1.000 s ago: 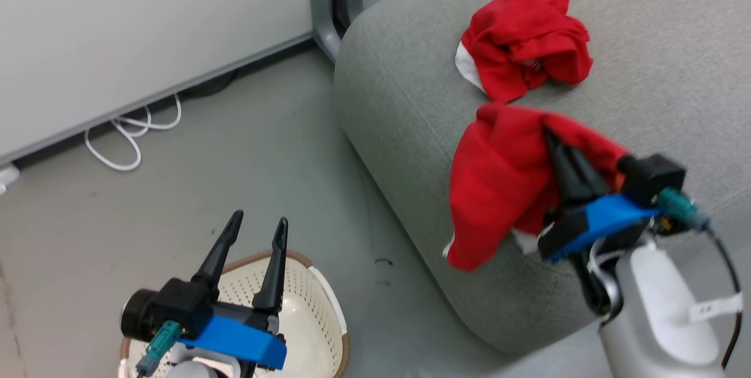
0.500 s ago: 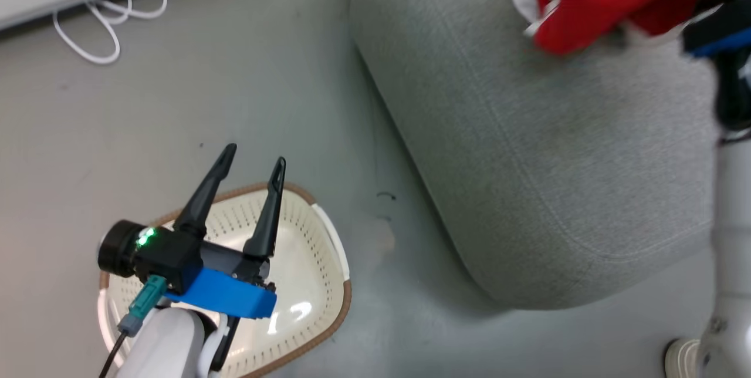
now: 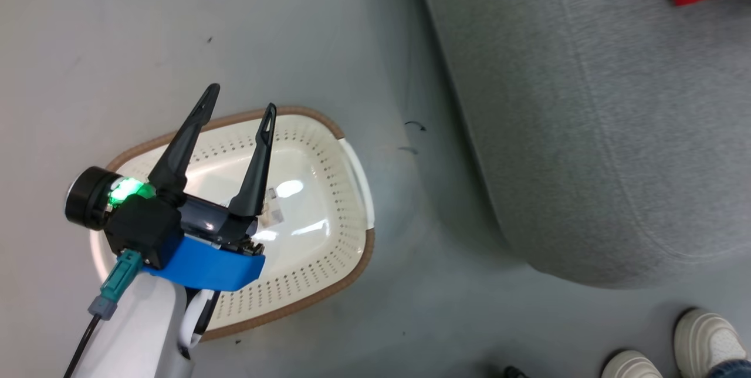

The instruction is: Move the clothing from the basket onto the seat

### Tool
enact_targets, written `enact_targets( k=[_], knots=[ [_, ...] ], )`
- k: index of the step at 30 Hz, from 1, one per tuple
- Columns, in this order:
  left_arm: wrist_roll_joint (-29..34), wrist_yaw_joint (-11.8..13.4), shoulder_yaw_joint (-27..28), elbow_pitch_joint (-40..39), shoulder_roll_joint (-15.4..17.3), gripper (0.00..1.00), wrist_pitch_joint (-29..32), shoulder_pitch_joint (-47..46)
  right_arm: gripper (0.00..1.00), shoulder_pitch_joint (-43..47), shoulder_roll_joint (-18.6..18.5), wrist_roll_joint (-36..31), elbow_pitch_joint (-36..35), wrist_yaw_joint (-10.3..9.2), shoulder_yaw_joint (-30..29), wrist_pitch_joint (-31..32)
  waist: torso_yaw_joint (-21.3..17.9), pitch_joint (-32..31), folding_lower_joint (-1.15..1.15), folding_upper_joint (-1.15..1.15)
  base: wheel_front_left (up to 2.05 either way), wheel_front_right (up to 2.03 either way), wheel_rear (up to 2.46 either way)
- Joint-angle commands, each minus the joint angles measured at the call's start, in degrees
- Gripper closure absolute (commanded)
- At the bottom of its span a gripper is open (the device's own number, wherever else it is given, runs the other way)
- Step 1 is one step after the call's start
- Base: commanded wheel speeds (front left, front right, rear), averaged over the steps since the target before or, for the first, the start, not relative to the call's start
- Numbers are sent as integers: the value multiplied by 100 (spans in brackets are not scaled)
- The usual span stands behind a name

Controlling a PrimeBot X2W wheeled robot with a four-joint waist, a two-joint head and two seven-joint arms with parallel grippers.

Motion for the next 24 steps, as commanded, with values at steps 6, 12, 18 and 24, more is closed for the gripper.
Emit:
enact_targets(
  k=[6, 12, 18, 24],
  knots=[
    [74, -4, -22, -142, 3, 0, -14, -149, 100, 299, 59, -190, 746, 2, -367, -198, 340, 347, -1, 0, 0, 0, 0],
    [74, -4, -25, -136, 16, 0, -14, -143, 98, 359, 161, -396, 1452, 3, -586, -411, 405, 389, -1, 0, 0, 0, 0],
    [48, -4, 15, -65, -4, 0, -14, -156, 0, 281, 242, -580, 1838, 3, -532, -575, 369, 287, -1, 0, 0, 0, 0],
    [-22, -4, -57, -4, -104, 0, -14, -218, 0, 387, 249, -707, 2071, 2, -464, -693, 364, 84, -1, 0, 0, 0, 0]
  ],
)
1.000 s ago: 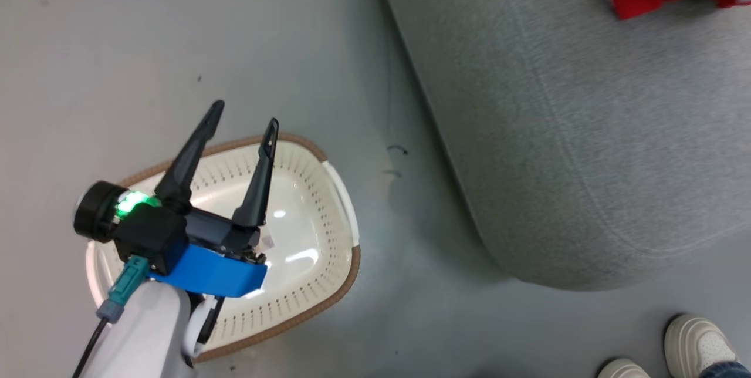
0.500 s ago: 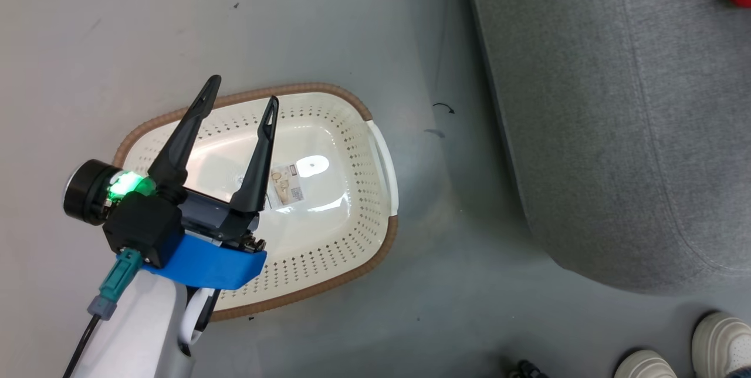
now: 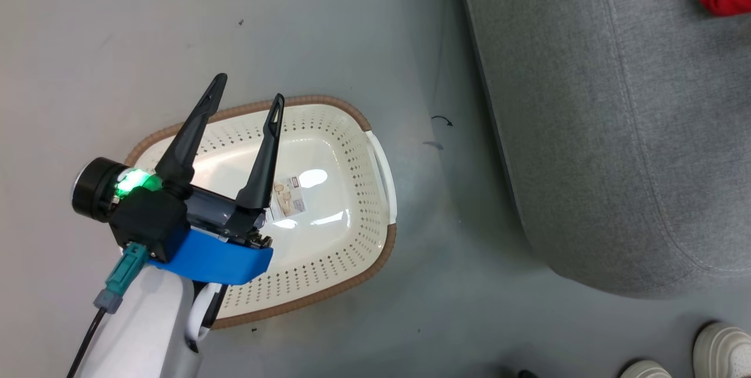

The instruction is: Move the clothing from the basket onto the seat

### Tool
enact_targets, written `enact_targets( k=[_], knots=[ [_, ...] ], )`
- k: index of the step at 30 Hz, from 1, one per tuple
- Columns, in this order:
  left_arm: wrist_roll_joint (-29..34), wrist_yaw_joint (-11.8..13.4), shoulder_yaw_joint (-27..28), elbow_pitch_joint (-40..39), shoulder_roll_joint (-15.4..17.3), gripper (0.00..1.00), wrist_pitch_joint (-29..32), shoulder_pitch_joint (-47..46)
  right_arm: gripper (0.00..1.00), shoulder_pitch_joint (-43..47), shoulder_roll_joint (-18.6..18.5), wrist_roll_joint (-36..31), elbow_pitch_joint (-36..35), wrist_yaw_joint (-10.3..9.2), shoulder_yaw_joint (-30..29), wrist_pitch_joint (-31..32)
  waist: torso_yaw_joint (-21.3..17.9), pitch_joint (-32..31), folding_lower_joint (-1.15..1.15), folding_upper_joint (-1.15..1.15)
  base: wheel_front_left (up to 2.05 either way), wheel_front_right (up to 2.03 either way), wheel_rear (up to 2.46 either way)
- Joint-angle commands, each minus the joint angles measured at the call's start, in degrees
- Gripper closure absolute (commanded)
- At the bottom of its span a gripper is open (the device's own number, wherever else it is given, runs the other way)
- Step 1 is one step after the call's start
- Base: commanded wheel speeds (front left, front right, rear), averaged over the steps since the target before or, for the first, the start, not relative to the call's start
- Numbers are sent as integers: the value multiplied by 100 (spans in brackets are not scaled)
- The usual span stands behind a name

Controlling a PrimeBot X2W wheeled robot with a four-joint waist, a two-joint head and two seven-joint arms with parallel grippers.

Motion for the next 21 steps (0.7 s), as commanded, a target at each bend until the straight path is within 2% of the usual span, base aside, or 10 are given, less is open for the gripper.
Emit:
enact_targets(
  k=[1, 12, 21],
  knots=[
    [-27, -4, -14, 34, -21, 0, -14, -75, 0, 119, 18, -41, 54, 2, 26, -58, 8, -111, 0, 0, 0, 0, 0],
    [-227, -4, 47, 315, -334, 0, -14, 186, 0, 771, 92, -190, 174, 2, 357, -283, 166, -977, 0, 0, 0, 0, 0],
    [-419, -4, 191, 677, -623, 0, -14, 629, 0, 1750, 345, -18, -263, 2, 879, -387, 385, -1986, 0, 0, 0, 0, 0]
  ],
)
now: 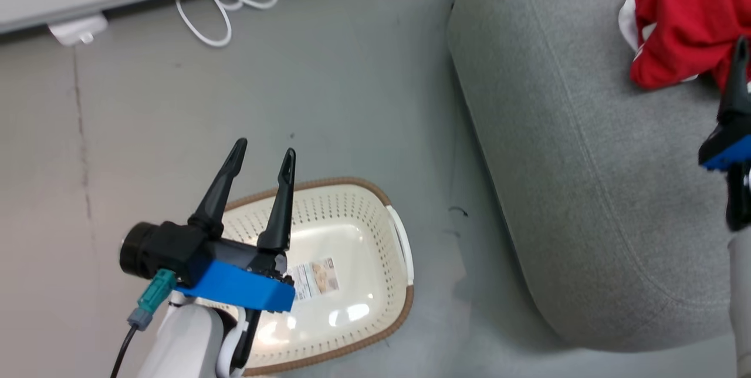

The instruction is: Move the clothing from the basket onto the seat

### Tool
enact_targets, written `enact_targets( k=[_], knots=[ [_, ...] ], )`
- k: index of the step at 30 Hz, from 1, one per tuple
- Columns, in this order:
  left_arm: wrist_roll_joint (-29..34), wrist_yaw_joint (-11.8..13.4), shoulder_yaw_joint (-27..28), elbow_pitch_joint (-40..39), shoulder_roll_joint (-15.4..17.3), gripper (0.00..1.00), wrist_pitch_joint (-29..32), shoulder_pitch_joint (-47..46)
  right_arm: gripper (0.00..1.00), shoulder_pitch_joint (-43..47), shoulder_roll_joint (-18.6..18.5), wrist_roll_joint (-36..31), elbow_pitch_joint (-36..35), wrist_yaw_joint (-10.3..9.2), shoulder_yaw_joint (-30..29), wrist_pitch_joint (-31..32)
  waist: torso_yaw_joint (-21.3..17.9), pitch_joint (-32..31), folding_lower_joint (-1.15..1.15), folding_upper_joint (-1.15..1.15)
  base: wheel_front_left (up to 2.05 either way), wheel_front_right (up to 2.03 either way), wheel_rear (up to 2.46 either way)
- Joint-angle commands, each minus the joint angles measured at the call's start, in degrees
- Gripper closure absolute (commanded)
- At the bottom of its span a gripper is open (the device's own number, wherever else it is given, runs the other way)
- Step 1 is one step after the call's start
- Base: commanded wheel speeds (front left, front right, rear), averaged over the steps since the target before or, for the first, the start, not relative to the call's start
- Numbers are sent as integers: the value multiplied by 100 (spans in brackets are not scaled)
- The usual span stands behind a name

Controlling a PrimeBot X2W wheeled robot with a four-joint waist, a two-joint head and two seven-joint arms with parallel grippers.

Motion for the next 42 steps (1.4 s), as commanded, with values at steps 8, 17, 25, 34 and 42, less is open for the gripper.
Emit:
enact_targets(
  k=[8, 17, 25, 34, 42],
  knots=[
    [-121, -4, 170, 326, -195, 0, -14, 451, 0, 1358, 349, 55, -966, 1, 328, -42, 442, -1069, 1, 0, 0, 0, 0],
    [-221, -4, 455, 627, -296, 0, -14, 917, 0, 2838, 909, 261, -2276, 2, 406, 128, 779, -1651, 1, 0, 0, 0, 0],
    [-218, -4, 787, 823, -336, 0, -14, 1329, 0, 3776, 1023, 278, -2922, 1, 898, 459, 896, -2028, 1, 0, 0, 0, 0],
    [-313, -4, 845, 1056, -342, 0, -14, 1459, 0, 4332, 1028, 518, -3312, 2, 1270, 620, 1046, -2217, 1, 0, 0, 0, 0],
    [-361, -4, 935, 983, -324, 0, -14, 1553, 0, 4470, 1028, 698, -3426, 2, 1494, 666, 1223, -2345, 1, 0, 0, 0, 0]
  ],
)
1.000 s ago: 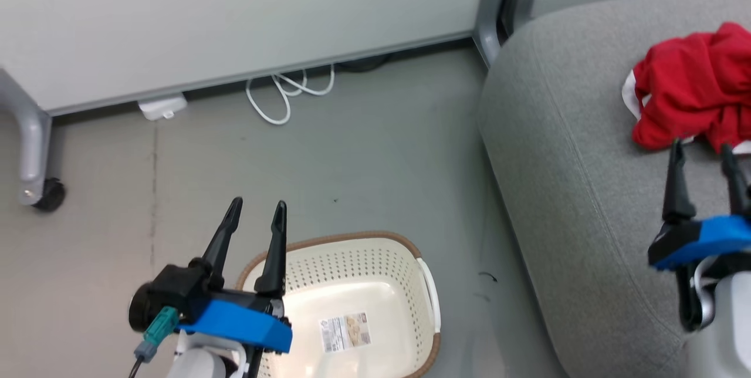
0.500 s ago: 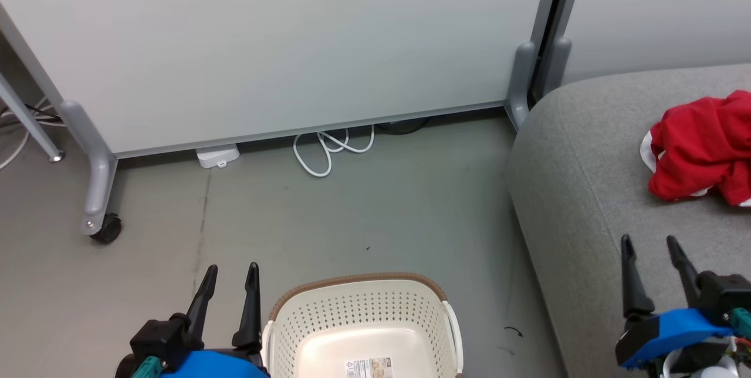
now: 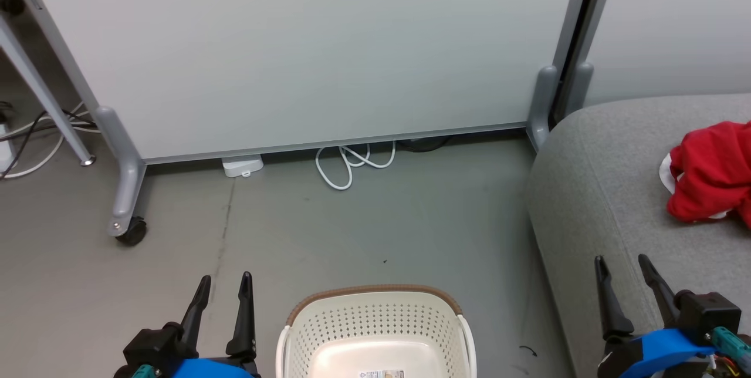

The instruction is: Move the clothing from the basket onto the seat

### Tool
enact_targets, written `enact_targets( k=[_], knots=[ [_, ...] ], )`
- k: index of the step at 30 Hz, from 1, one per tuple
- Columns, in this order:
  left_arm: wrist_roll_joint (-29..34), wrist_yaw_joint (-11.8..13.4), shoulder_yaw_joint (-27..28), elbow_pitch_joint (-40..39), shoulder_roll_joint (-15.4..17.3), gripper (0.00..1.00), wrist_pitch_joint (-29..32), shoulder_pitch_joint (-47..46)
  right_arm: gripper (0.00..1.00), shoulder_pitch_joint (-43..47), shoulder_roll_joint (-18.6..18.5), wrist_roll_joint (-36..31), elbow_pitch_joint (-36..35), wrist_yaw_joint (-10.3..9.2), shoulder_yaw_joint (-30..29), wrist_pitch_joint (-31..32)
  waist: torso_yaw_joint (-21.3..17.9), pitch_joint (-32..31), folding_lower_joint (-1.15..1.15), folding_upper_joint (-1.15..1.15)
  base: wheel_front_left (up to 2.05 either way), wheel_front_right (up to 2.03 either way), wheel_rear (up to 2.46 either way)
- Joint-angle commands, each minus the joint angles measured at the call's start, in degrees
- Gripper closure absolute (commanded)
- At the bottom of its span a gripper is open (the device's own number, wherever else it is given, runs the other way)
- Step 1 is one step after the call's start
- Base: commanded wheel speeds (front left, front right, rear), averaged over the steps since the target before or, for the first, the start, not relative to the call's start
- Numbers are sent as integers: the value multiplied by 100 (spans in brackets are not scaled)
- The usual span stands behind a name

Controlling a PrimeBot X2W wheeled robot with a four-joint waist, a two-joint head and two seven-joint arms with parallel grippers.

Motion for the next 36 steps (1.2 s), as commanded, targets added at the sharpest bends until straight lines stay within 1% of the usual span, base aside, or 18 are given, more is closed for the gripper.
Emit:
enact_targets(
  k=[1, 11, 15, 36],
  knots=[
    [-13, -4, 26, -16, 29, 0, -14, 66, 0, 101, 3, 38, -19, 3, 34, 19, 91, -50, 0, -1, 0, 0, 0],
    [68, -4, 152, 70, 44, 0, -14, 132, 0, 151, 3, 85, 143, 3, 278, -43, 367, -161, 0, -1, 0, 0, 0],
    [55, -4, 206, 140, 39, 0, -14, 127, 0, 106, 3, 121, 201, 3, 366, -81, 413, -166, 0, -1, 0, 0, 0],
    [42, -4, 210, 243, 6, 0, -14, 27, 0, 14, 3, 234, 306, 3, 509, -113, 337, -142, 0, -1, 0, 0, 0]
  ],
)
